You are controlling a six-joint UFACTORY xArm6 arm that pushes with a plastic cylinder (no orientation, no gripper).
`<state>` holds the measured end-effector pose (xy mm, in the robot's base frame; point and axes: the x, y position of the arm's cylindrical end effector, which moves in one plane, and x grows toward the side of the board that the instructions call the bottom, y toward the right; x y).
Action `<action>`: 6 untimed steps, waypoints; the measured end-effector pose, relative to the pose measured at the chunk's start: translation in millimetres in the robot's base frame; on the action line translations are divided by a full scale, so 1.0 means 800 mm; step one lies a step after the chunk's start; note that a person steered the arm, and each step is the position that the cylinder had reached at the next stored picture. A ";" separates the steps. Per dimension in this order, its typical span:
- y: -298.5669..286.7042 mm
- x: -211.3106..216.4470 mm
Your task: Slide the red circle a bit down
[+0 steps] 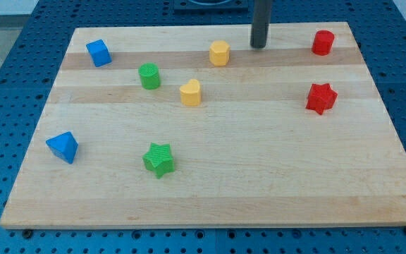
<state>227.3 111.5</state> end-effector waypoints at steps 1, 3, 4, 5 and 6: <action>0.090 -0.045; 0.170 -0.044; 0.170 -0.036; 0.163 0.002; 0.158 0.071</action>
